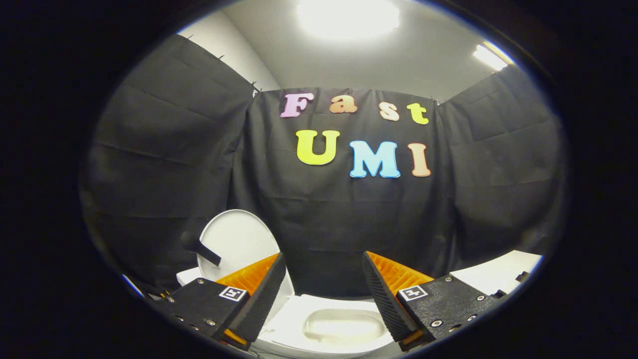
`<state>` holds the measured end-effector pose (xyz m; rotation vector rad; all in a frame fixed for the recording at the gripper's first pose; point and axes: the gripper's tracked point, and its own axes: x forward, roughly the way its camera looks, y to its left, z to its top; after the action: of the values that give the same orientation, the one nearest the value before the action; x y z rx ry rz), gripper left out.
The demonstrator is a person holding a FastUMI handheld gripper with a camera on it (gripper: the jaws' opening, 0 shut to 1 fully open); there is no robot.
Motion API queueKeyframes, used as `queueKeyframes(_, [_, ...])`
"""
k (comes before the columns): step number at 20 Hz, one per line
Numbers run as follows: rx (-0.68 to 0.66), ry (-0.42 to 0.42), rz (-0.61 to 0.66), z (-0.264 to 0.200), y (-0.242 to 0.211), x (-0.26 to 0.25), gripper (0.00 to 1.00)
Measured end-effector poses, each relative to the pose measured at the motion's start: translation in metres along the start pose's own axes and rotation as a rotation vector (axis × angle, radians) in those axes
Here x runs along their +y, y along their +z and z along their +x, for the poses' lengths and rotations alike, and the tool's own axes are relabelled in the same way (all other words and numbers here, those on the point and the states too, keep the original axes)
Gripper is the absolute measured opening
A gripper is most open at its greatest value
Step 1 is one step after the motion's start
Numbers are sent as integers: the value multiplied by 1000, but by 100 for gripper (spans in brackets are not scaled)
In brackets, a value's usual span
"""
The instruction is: Open the toilet lid.
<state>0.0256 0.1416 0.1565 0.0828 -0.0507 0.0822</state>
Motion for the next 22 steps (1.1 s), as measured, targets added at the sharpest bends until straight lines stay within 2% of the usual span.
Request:
queueKeyframes(5, [-60,-50,29,-19,-6,-69,94])
queueKeyframes(11, [-2,-162,-21,-33,-41,-140,95])
queueKeyframes(16, [31,-204,-88,-49,-70,-166,95])
queueKeyframes(22, [41,-216,-48,-54,-98,-174,95])
